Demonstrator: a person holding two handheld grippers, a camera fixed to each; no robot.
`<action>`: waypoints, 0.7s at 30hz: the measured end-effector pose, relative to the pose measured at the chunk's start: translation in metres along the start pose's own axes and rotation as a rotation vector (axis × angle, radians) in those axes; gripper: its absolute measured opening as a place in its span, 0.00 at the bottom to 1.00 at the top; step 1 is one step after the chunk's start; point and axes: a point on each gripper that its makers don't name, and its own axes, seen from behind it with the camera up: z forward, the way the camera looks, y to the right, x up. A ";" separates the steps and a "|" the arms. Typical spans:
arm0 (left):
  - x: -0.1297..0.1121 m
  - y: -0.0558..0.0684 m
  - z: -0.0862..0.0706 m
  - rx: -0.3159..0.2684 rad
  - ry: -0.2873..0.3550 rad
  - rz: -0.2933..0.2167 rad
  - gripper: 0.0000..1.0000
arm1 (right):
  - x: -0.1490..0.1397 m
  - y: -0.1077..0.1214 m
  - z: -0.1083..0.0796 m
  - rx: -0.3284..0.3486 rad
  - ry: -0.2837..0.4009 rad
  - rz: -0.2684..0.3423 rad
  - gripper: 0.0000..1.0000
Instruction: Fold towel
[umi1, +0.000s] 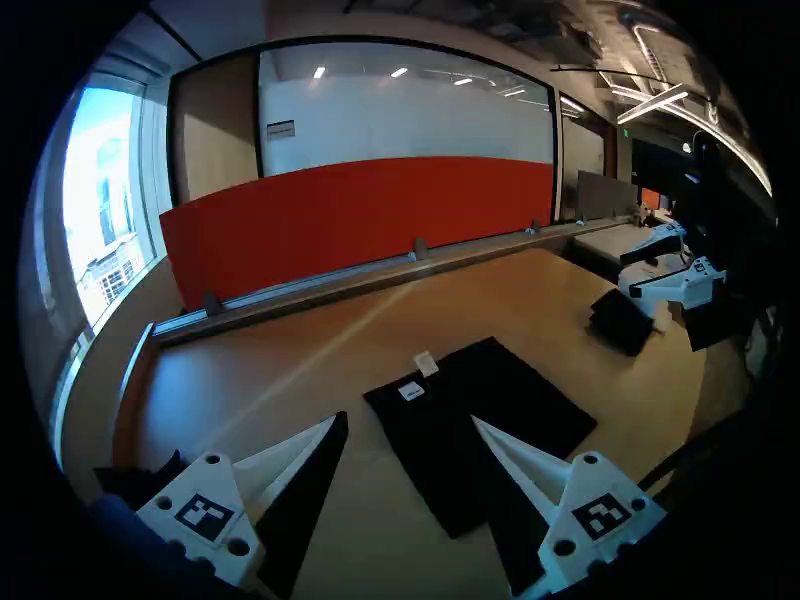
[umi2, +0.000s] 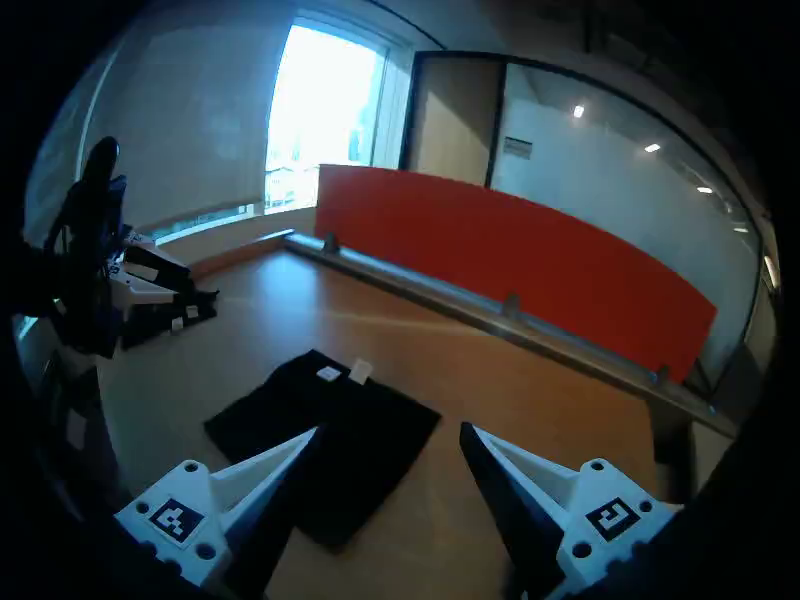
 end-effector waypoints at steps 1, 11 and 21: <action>-0.004 0.002 0.002 -0.005 -0.007 0.005 0.80 | -0.005 -0.002 0.002 0.006 -0.013 -0.006 1.00; -0.060 0.021 0.023 -0.048 -0.097 0.020 0.80 | -0.057 -0.021 0.024 0.050 -0.107 -0.043 1.00; -0.125 0.035 0.042 -0.084 -0.205 0.015 0.80 | -0.107 -0.044 0.046 0.075 -0.162 -0.053 1.00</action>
